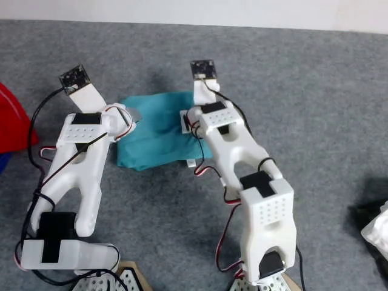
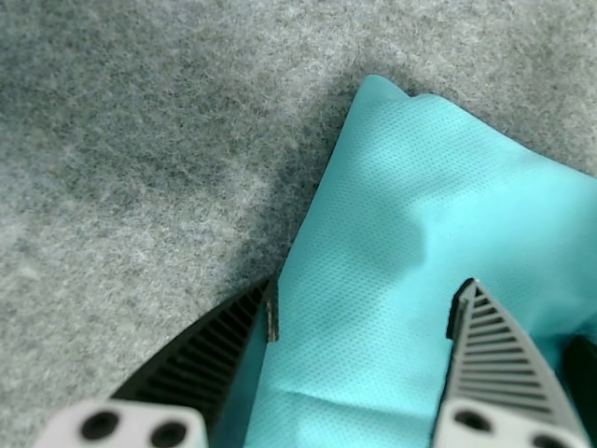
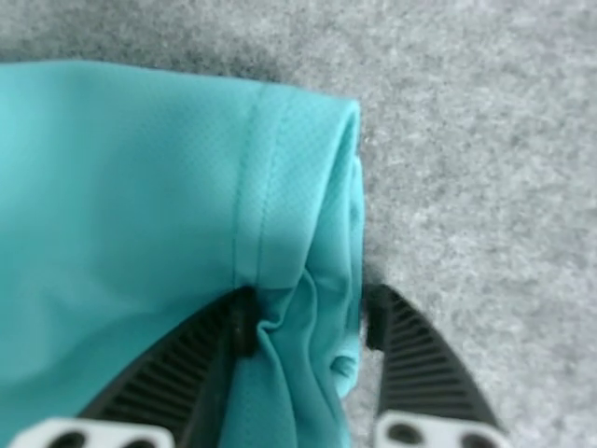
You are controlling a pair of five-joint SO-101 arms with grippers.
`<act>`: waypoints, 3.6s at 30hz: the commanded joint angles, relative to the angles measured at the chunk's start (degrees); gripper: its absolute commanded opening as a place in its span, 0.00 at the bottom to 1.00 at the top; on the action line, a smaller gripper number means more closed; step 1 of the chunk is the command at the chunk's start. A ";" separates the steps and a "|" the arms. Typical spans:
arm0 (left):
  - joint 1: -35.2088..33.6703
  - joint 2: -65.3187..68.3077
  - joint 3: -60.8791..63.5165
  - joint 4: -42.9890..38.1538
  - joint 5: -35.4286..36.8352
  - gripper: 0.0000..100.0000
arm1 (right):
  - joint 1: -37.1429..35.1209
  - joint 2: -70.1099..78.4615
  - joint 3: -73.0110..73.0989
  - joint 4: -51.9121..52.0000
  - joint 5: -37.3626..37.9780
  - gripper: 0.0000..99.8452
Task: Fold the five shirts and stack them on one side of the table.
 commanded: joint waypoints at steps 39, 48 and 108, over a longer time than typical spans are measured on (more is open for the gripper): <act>-4.18 1.54 0.31 -8.97 0.26 0.30 | 36.88 -37.76 -8.92 33.01 5.01 0.01; -3.82 1.54 1.10 -8.97 0.18 0.30 | 57.54 -38.37 -9.36 34.51 13.10 0.01; -3.12 1.54 2.95 -8.97 0.09 0.30 | 107.65 -29.32 8.22 4.26 43.25 0.10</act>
